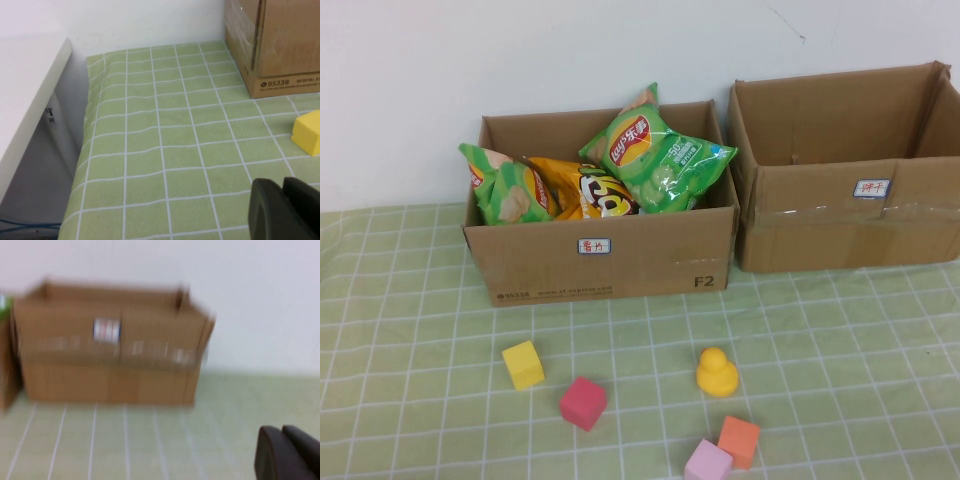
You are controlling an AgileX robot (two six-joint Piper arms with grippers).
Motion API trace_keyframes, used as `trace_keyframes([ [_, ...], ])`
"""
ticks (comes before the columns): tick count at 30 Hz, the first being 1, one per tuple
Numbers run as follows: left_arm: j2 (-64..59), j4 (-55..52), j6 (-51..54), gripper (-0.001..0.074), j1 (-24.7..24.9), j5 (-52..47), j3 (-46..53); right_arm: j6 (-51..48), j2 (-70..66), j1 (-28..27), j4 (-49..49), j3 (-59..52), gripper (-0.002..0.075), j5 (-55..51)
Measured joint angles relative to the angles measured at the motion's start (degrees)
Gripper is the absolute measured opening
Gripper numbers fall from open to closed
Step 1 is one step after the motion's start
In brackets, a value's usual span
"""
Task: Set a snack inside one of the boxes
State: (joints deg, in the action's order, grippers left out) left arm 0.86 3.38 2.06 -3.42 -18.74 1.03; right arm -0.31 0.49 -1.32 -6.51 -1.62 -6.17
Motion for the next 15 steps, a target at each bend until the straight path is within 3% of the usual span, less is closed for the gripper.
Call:
trace_keyframes([
  [5,0.0,0.0,0.0,0.0028,0.0,0.0,0.0,-5.92,0.0,0.0,6.21,0.12,-0.0002,-12.26],
  [15,0.0,0.0,-0.08,0.0028,0.0,0.0,0.0,3.26,0.23,5.24,0.19,0.46,-0.0002,-14.32],
])
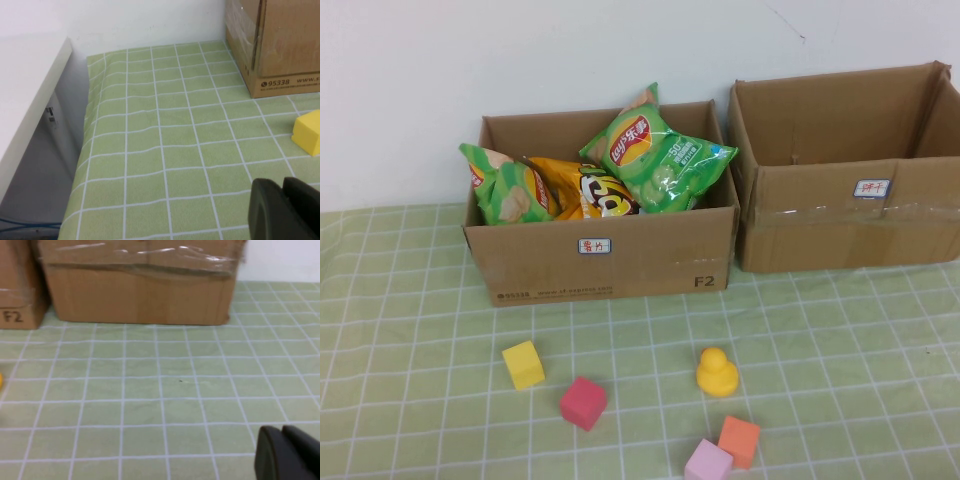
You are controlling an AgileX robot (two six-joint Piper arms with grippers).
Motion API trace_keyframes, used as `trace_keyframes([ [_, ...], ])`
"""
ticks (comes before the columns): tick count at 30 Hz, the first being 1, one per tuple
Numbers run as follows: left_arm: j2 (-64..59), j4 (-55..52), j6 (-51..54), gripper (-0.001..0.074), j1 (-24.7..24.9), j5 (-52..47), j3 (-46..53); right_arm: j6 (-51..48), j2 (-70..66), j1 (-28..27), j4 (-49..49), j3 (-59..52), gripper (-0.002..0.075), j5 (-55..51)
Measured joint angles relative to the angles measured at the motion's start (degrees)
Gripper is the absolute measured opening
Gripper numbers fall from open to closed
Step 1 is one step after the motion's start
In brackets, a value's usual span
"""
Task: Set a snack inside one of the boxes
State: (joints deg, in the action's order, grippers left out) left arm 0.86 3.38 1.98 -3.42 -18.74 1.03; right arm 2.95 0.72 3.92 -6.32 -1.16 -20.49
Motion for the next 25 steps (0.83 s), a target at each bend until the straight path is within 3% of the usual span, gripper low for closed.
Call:
trace_keyframes([
  [25,0.0,0.0,-0.05,0.0028,0.0,-0.02,-0.1,0.22,0.04,-2.41,-0.5,0.08,-0.0002,-0.26],
])
